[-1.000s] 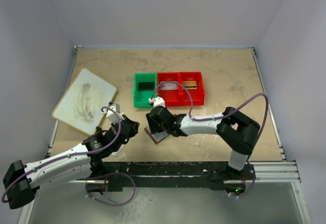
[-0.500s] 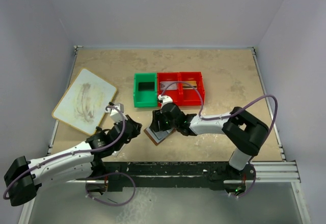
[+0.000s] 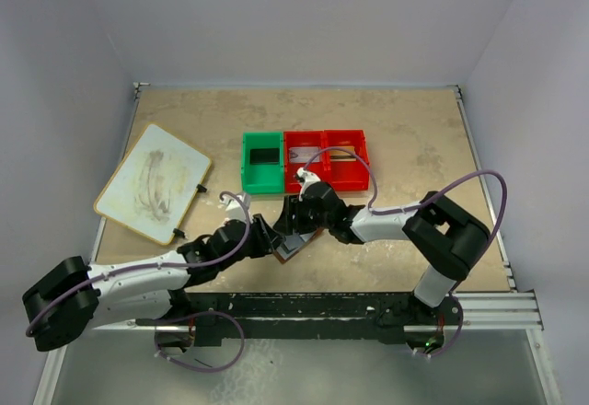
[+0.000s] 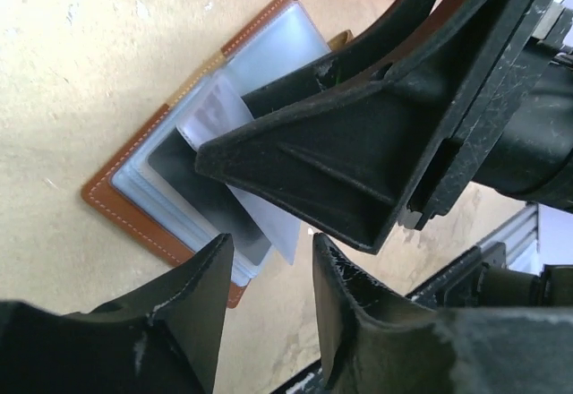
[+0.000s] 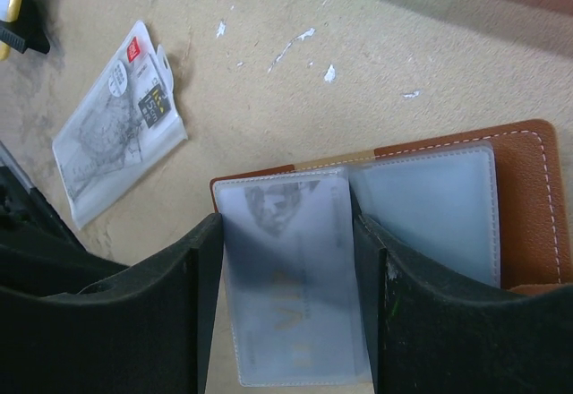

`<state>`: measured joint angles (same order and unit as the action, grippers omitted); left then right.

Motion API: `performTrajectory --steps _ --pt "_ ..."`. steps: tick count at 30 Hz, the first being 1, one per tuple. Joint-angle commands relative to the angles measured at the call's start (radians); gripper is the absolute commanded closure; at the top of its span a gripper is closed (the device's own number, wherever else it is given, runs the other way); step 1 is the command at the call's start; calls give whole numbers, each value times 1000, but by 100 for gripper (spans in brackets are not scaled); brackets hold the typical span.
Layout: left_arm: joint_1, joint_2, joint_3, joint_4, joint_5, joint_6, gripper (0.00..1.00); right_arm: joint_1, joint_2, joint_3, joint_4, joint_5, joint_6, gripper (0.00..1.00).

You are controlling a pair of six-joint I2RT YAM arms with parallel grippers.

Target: Take the credit cards out of the card holder

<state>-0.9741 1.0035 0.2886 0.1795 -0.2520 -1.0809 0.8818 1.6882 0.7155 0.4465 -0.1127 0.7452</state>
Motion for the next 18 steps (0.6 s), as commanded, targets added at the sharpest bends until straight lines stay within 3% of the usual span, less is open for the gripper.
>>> performTrajectory --steps 1,8,18 --pt "-9 13 -35 178 47 -18 56 3 4 -28 -53 -54 17 45" --pt "-10 91 -74 303 20 -75 56 0 2 -26 -50 -57 20 45" --pt "-12 177 -47 395 1 -79 66 0 1 -29 -43 -62 21 45"
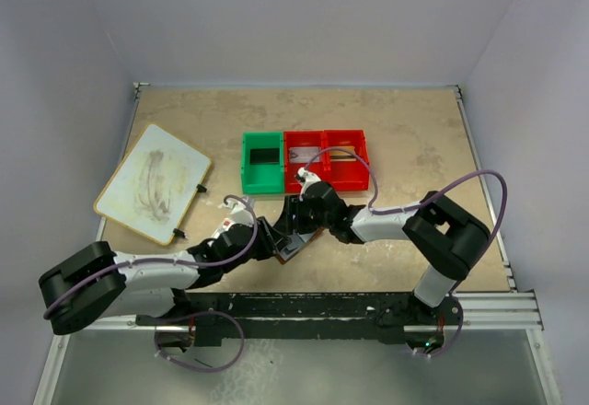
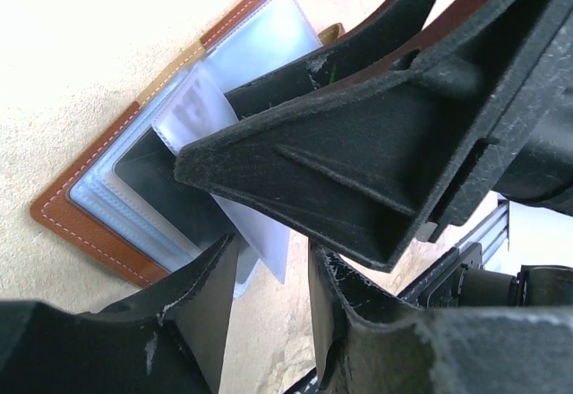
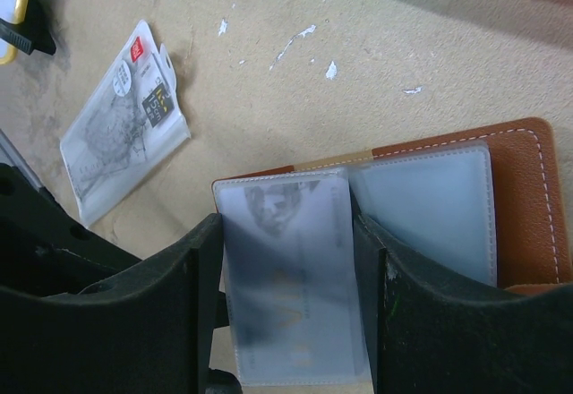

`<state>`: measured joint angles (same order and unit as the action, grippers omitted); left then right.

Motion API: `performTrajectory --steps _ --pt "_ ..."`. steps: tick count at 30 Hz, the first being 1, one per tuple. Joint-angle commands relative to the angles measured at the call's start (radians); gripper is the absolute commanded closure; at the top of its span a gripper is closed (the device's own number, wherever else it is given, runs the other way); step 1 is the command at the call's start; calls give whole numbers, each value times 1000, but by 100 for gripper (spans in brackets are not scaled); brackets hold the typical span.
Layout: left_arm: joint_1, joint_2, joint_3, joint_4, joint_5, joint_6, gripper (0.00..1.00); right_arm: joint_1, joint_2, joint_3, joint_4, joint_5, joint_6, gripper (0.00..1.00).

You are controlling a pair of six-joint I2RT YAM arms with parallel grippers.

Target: Take the credit cards out of the card holder

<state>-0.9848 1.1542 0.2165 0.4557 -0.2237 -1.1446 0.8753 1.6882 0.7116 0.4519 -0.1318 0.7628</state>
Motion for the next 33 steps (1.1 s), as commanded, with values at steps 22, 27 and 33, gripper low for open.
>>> performTrajectory --steps 22,27,33 --pt "-3 117 211 -122 -30 85 100 -15 -224 -34 -172 68 -2 31" --pt "-2 150 321 -296 -25 138 100 -42 -325 -42 -290 183 -8 29" --pt "-3 229 430 -414 -5 184 95 -73 -434 -99 -335 239 9 28"
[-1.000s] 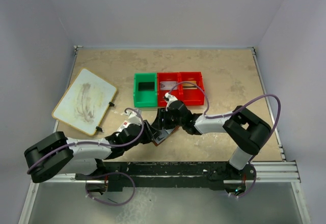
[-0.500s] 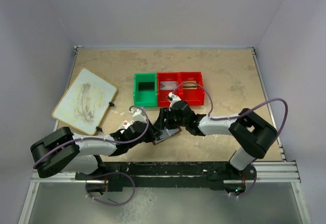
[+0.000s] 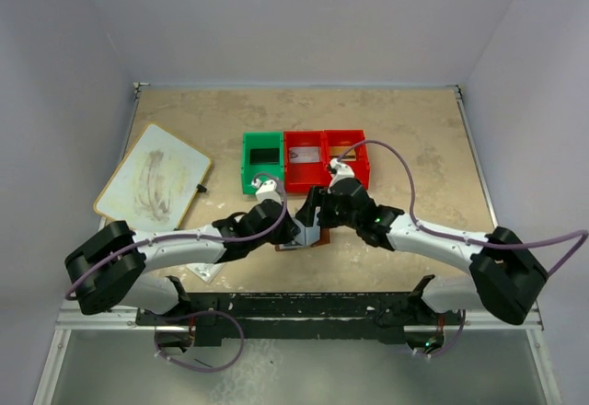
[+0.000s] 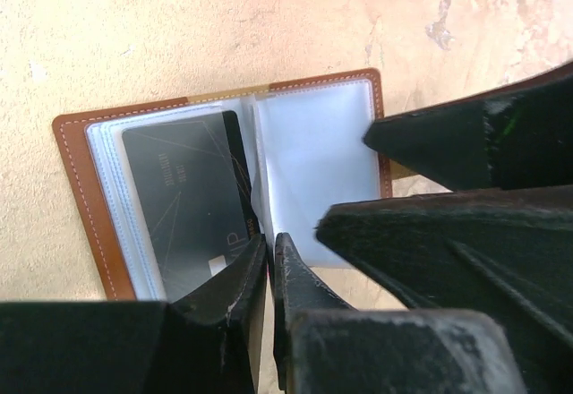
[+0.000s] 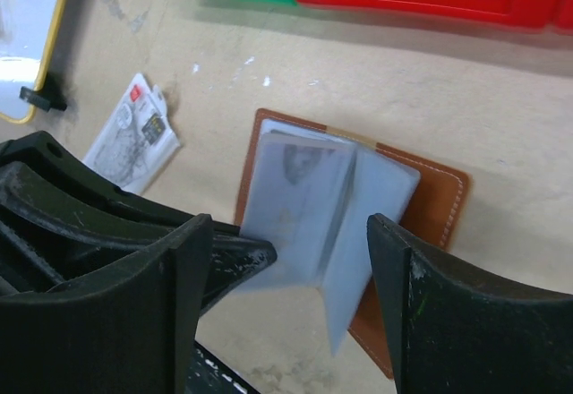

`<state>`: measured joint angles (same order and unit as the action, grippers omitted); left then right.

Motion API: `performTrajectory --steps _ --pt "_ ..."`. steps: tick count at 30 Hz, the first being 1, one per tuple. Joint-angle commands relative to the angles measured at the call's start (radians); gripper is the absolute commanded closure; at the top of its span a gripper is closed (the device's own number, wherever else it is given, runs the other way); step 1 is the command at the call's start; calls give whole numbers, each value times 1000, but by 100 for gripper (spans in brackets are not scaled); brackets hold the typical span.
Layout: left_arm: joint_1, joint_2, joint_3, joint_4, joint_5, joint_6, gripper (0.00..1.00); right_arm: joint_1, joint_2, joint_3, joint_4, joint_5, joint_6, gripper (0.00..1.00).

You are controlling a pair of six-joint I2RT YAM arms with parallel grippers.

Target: Take the credit cards out of the card holder

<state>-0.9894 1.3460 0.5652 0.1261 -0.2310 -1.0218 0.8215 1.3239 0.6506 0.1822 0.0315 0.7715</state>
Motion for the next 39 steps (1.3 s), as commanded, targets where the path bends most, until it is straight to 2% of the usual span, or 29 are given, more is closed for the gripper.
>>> performTrajectory --steps 1,11,16,20,26,32,36,39 --pt "2 51 99 -99 8 66 93 -23 -88 -48 -73 87 7 27" --pt "-44 197 247 -104 56 118 68 -89 -256 -163 -99 131 66 26" --pt "-87 261 318 -95 65 128 62 -141 -333 -201 -110 114 70 24" --pt "-112 277 335 -97 55 132 61 -168 -387 -230 -96 90 73 23" --pt "-120 180 312 -148 -36 153 60 -177 -398 -246 -38 19 82 25" --pt "-120 1 256 -249 -225 142 56 -176 -399 -257 101 -112 74 30" --pt "-105 -58 227 -353 -338 116 55 -176 -380 -252 177 -201 34 38" --pt "-75 -75 197 -387 -351 98 55 -176 -328 -230 217 -231 3 44"
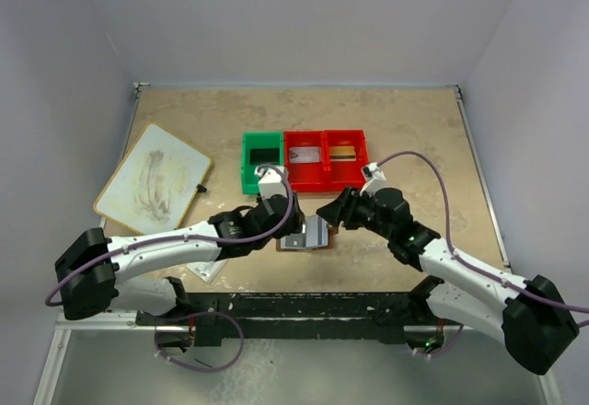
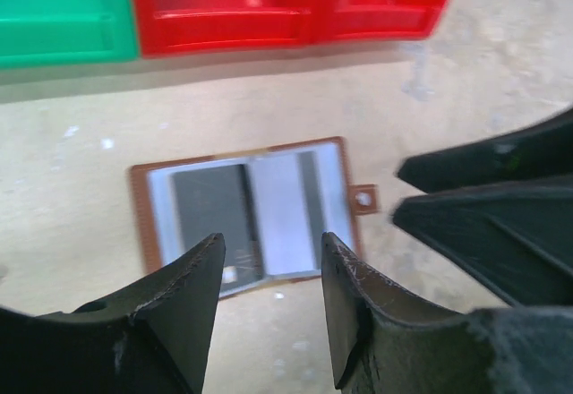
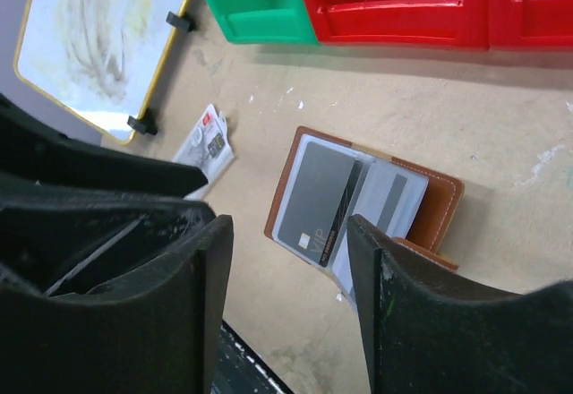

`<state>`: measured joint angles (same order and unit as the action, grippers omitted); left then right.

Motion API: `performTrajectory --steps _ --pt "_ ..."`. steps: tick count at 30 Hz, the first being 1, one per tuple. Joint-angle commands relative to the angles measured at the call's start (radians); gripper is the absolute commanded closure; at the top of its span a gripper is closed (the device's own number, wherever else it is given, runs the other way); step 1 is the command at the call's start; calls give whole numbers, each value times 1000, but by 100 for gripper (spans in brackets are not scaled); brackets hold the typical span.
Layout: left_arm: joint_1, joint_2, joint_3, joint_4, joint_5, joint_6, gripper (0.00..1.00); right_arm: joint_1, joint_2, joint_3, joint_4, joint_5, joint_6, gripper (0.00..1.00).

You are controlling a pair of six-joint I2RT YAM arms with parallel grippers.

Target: Take the credit cards out of the card holder

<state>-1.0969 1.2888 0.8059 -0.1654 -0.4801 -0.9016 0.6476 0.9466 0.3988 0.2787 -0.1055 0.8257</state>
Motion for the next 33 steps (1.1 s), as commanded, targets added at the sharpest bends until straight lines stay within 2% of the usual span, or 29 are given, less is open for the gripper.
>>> performTrajectory --steps 1,5,10,16,20,27,33 --pt "44 -24 -58 -97 -99 -29 55 -1 77 34 124 -120 -58 47" --pt "99 -54 -108 -72 -60 -48 57 2 194 65 155 -205 -72 56" --pt "150 -77 -142 -51 -17 -56 61 22 309 93 202 -245 -77 58" --pt "155 -77 -146 -40 -14 -50 63 58 449 151 203 -235 -92 60" --pt "156 -65 -149 9 37 -34 63 58 511 134 208 -202 -71 61" --pt "154 2 -145 128 183 12 65 55 640 40 407 -228 3 63" --pt "154 87 -116 136 243 35 69 40 675 -18 492 -213 49 63"
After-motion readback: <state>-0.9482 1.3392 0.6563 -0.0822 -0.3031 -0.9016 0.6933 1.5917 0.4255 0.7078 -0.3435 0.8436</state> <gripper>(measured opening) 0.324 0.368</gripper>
